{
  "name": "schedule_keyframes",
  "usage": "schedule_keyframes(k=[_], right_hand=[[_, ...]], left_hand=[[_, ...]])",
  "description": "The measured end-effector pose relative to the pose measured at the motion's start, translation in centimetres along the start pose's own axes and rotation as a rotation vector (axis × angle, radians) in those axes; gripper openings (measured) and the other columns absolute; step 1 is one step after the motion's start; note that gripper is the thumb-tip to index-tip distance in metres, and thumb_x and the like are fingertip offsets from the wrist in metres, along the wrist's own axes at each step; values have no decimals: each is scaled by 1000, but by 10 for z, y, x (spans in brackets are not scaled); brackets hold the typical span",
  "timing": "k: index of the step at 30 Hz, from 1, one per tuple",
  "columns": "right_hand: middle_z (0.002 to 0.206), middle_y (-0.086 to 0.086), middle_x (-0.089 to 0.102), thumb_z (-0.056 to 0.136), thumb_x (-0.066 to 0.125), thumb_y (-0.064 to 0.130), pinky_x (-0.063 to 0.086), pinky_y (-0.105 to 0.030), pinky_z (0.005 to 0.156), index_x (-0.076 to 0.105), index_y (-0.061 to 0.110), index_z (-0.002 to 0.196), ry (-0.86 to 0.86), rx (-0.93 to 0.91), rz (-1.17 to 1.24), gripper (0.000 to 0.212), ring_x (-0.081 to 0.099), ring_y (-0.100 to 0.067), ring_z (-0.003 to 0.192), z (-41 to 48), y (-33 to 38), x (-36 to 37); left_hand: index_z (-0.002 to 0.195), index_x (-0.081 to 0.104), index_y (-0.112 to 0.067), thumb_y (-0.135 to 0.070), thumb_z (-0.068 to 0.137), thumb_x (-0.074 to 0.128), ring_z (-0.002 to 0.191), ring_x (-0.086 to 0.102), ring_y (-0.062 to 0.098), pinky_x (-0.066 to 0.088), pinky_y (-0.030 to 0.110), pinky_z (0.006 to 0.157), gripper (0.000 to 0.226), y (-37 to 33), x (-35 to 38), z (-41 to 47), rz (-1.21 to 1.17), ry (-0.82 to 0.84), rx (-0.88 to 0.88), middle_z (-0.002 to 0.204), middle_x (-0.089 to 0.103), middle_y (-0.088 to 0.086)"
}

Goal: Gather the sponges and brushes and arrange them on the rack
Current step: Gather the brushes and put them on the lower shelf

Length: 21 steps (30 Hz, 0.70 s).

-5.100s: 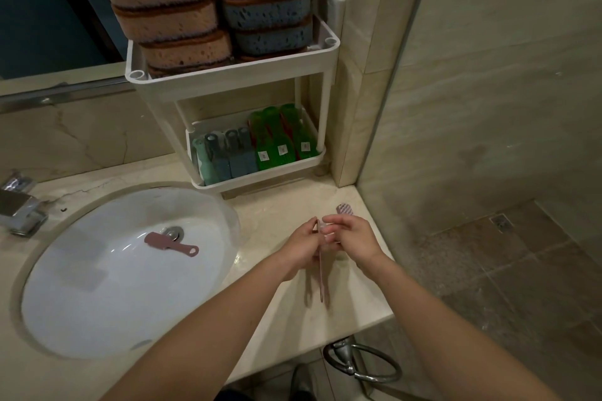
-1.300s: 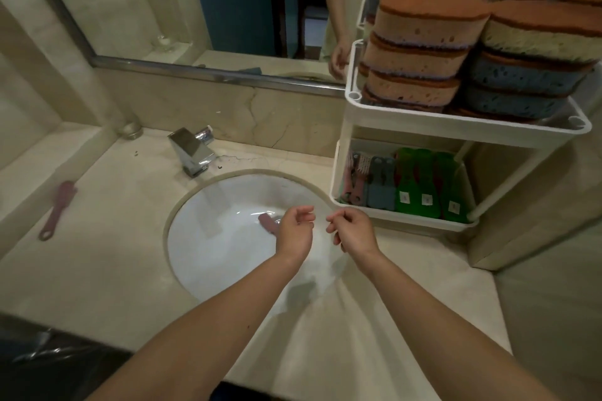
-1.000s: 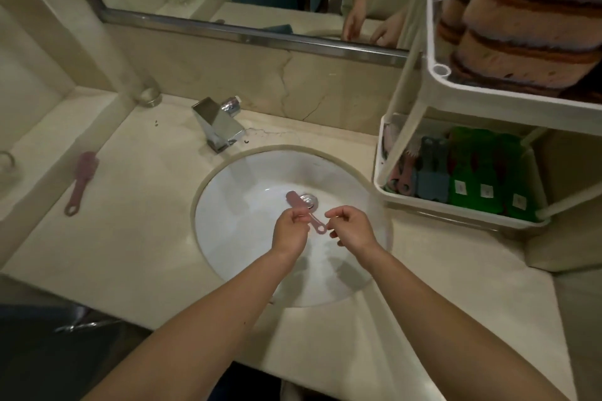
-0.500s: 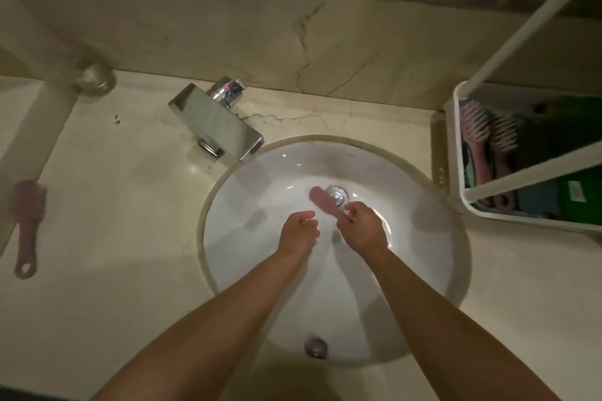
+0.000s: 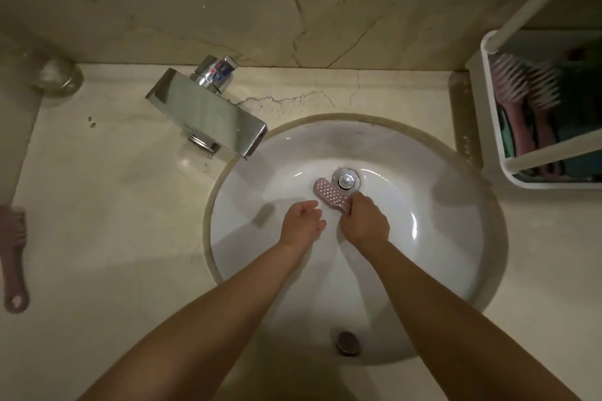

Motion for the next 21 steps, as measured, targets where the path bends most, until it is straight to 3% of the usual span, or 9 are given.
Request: schedule_keyframes(k=[2,5,7,10,13,16,18,21], right_hand=[[102,-3,61,96,43,21,44,-34,79,55,12,108,48,33,172,20,60,-27,96,-10,0,0],[87,0,61,103,33,38,41,-31,74,60,10,98,101,28,488,38,57,-23,84,-30,9,-8],[75,1,59,103,35,40,45,-32,69,62,12,91,147,-24,594,41,55,-20,70,-46,17,-18],[57,-6,56,101,35,35,44,-32,53,53,12,73,235,-119,630,40,51,-23,48,-76,28,-38],[45,-9,52,100,32,26,45,-31,53,46,11,65,300,-211,641,40,49,-23,43,-108,35,-62],[46,-13,50,100,30,21,44,-28,51,44,8,62,375,-302,635,42,46,-22,43,-130,34,-82],[52,-11,52,100,30,20,45,-27,51,46,8,61,414,-348,594,43,50,-22,47,-141,31,-91],[58,-5,56,101,31,23,49,-29,56,51,11,64,440,-401,521,44,56,-21,53,-153,27,-98]], left_hand=[[122,49,-10,-5,92,51,67,55,18,45,29,66,30,0,0,-8,-5,-7,12,88,58,9],[119,50,-15,-7,93,50,75,57,20,49,39,81,26,-3,0,-26,-30,-28,45,86,61,5],[109,55,-16,-8,94,49,78,57,20,48,34,76,18,-8,0,-43,-33,-24,83,85,62,4],[79,58,-12,-15,95,46,74,57,18,46,27,71,20,-14,5,-74,-12,-9,149,76,58,5],[66,51,-13,-17,97,45,58,51,15,48,26,66,31,-16,10,-106,-94,-34,188,54,51,-2],[70,55,-12,-21,97,48,55,51,15,47,26,63,29,-14,12,-132,-154,-82,250,50,52,-4],[74,58,-11,-23,95,51,60,53,19,45,27,63,25,-9,13,-146,-156,-126,285,60,56,3],[86,63,-9,-23,92,52,74,60,23,49,34,74,19,-3,13,-167,-197,-180,335,78,64,7]])
Point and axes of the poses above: each hand's wrist, its own z-axis towards the middle knuckle, its own x-axis out of the palm, y = z × x, the point moved 3 cm from there along z, towards the middle knuckle
